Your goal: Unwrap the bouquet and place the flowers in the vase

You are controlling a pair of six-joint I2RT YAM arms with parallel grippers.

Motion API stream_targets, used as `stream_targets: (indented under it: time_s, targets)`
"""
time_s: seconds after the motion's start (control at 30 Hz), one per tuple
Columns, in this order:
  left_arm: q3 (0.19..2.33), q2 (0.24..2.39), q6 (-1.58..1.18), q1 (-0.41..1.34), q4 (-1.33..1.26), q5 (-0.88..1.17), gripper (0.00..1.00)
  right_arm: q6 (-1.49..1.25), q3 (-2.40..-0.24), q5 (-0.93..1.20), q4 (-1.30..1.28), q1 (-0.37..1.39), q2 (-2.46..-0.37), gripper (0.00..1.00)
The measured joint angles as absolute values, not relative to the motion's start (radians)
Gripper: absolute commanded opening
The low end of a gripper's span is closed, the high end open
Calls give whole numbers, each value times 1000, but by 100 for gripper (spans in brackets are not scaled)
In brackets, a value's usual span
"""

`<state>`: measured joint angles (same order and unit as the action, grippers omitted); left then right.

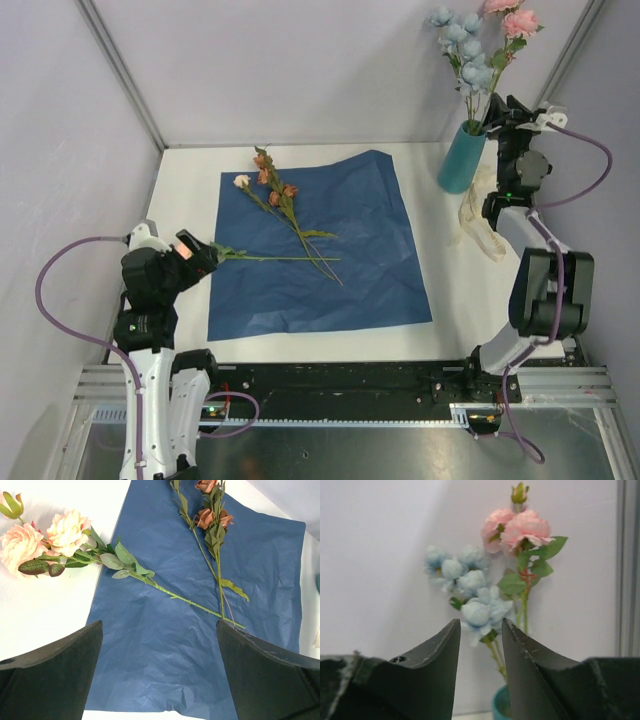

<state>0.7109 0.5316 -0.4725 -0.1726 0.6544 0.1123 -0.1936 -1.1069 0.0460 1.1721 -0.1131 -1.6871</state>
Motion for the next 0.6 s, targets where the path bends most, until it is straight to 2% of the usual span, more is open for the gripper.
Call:
stream_targets:
  time_s: [0.23,0.47,0.57,0.6]
  targets:
    - [711,530,-474,-173,654,114,100,-277,-1105,-3,727,32,-1431,43]
    - [711,565,-502,-173,654,110,99,-315,-1081,-49,356,284,-1401,42]
    - [711,592,-559,-173,654,93,81,-324,-1048,-51,277,369,-1415,40]
    - [711,606,-595,-173,653,83,79,-329,-1034,-53,247,398,-1420,40]
